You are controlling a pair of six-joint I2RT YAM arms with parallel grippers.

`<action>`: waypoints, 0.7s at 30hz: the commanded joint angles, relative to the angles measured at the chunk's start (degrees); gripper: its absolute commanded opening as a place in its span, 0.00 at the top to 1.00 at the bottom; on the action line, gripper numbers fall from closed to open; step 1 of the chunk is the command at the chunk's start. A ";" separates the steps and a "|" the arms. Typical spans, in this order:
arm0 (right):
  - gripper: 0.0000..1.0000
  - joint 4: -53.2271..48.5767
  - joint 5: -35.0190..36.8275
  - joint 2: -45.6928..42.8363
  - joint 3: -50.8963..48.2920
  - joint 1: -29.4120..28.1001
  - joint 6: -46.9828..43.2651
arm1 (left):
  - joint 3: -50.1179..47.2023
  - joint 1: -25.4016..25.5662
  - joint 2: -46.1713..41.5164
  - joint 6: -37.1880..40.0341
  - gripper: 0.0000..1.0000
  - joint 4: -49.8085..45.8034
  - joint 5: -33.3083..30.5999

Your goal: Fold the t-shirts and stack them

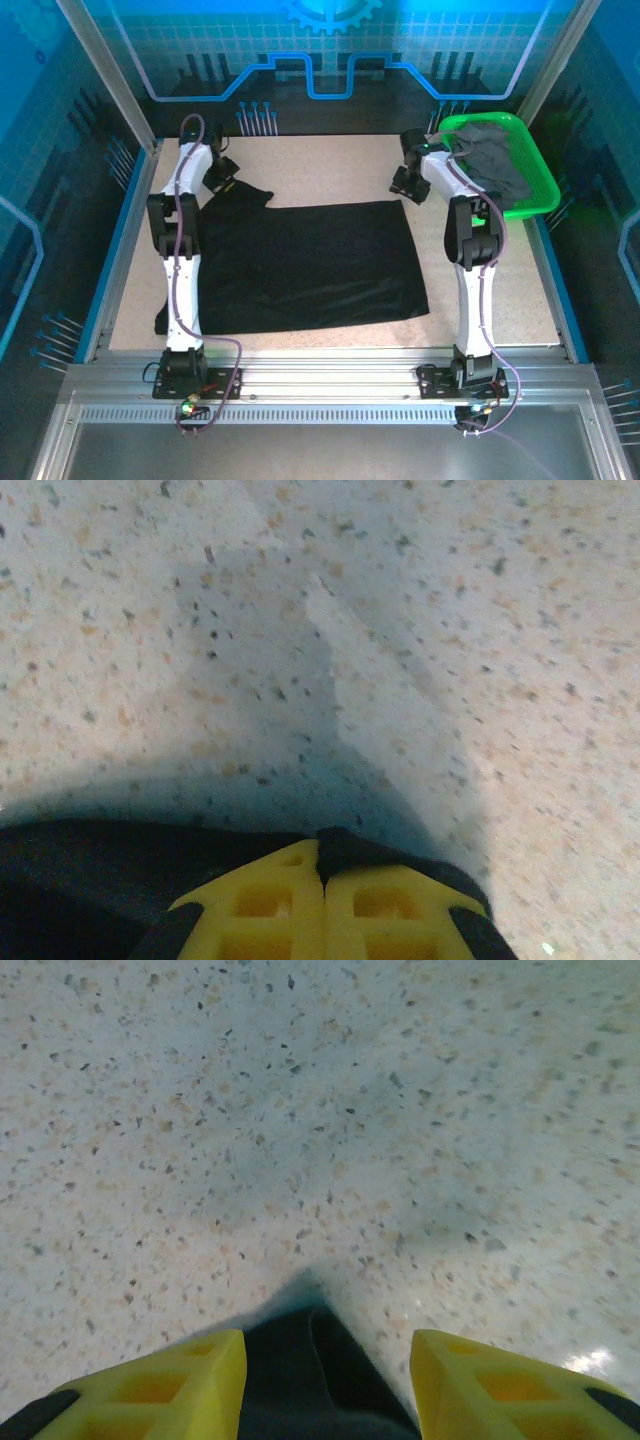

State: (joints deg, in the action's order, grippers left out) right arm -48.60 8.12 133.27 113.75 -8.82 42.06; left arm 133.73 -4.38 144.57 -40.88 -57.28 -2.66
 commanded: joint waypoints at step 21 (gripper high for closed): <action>0.87 -3.45 -1.66 5.15 4.19 -0.50 0.15 | -4.32 0.08 -5.70 -0.25 1.00 1.12 4.39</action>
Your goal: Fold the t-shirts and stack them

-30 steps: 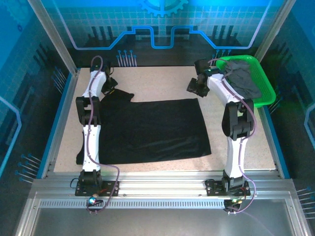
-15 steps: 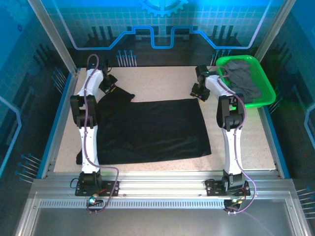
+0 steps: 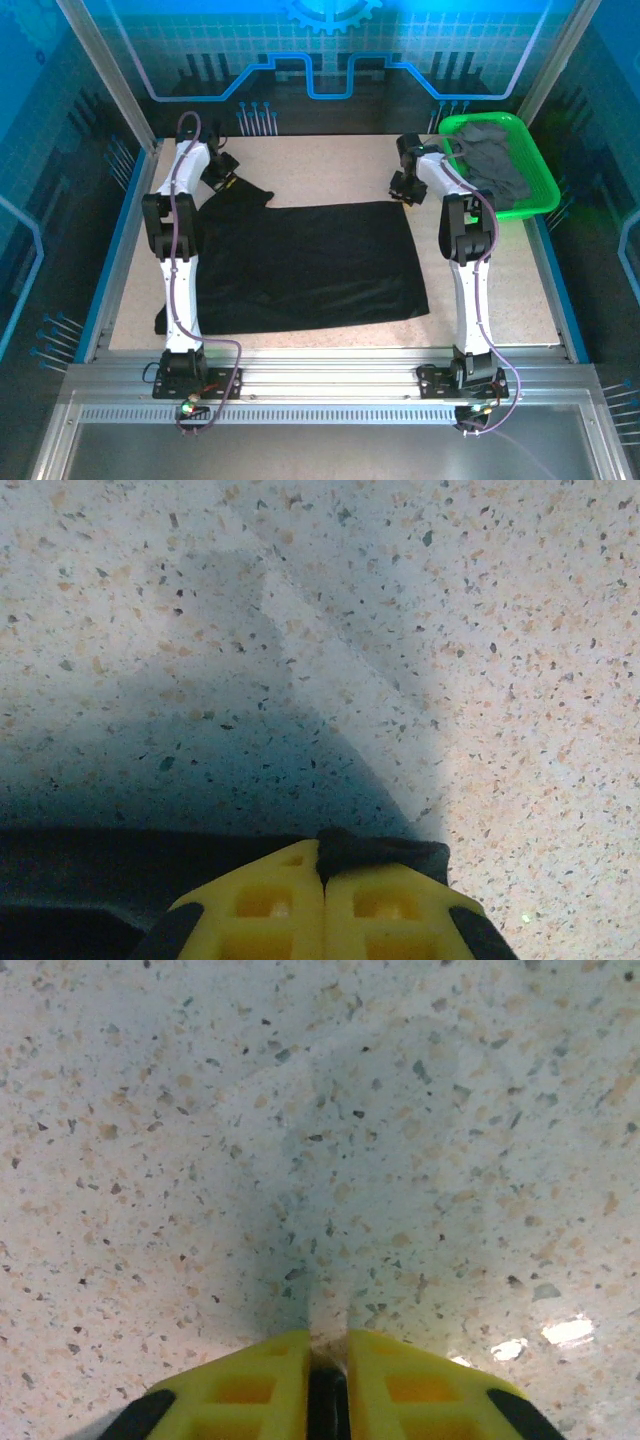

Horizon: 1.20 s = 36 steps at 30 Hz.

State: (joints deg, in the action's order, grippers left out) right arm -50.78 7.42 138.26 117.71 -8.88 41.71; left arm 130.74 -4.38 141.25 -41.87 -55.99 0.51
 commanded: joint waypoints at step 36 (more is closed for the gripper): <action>1.00 3.67 -8.94 -0.24 9.09 2.73 -7.61 | -21.21 -4.86 -19.32 -1.31 1.00 23.52 15.59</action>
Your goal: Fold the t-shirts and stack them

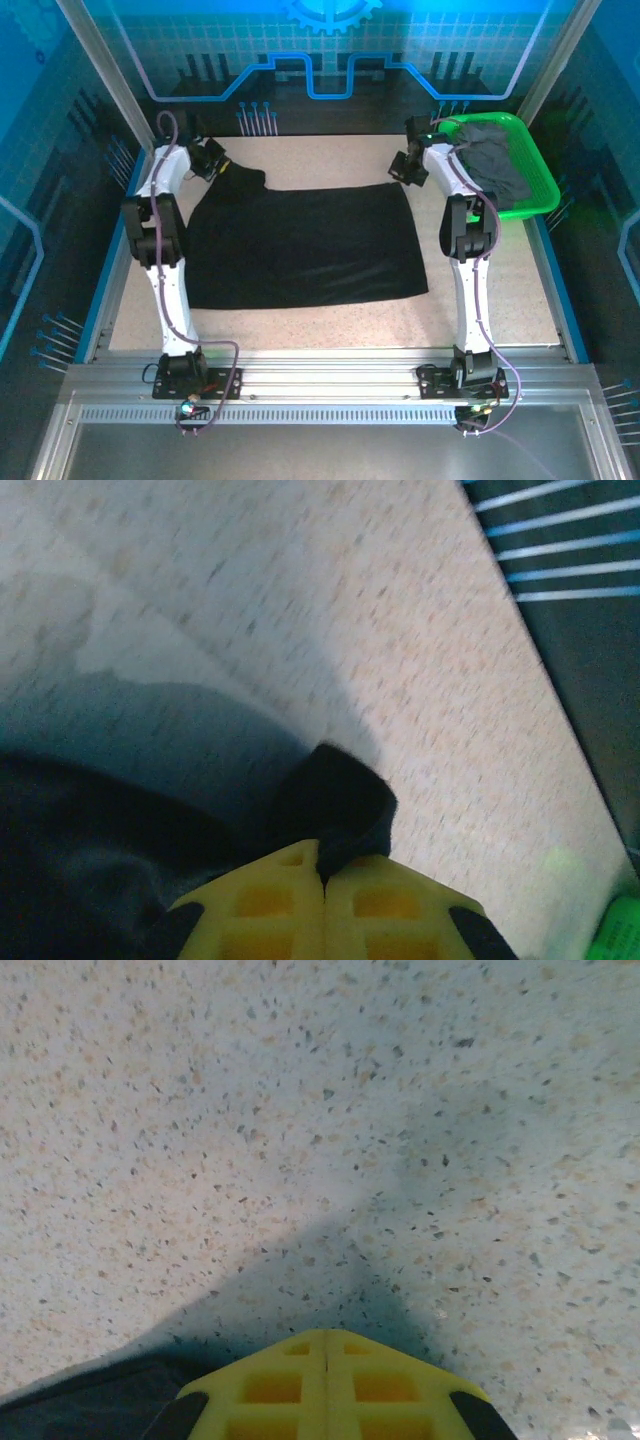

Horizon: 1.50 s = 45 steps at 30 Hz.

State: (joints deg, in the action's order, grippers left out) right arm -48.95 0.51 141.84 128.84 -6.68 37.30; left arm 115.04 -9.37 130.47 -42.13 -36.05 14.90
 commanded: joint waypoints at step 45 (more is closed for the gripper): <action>1.00 5.79 12.83 -38.26 -52.64 -2.95 -4.30 | -62.01 1.18 -67.93 0.03 1.00 -22.39 -26.49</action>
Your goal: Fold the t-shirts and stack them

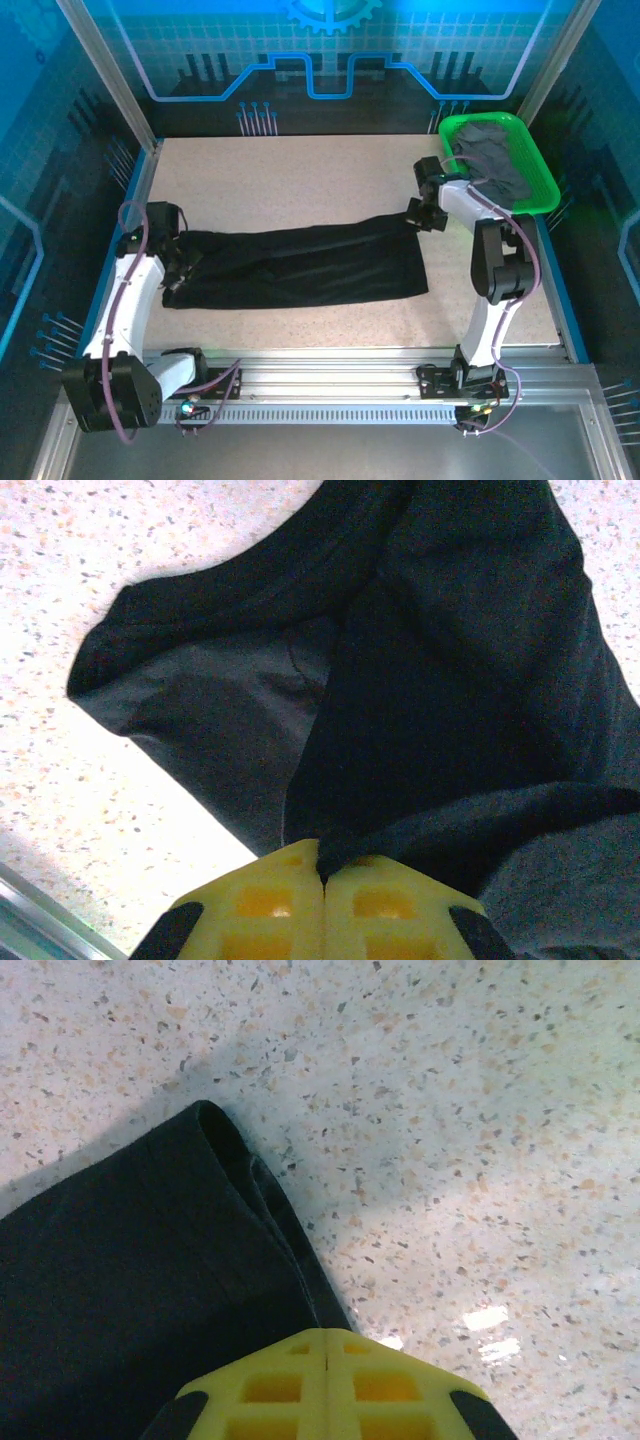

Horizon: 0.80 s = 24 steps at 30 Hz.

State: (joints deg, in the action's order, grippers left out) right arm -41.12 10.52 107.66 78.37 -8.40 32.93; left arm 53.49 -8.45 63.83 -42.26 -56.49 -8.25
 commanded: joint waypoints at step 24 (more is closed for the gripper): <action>0.71 -4.36 5.58 -13.92 -13.80 -5.26 5.58 | -4.79 1.33 3.86 0.68 1.00 4.92 -2.27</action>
State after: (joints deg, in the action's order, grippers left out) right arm -42.83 15.22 96.01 65.54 -13.19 36.51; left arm 49.60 -7.60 66.78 -42.04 -52.80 -10.28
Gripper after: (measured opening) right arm 0.256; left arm 0.050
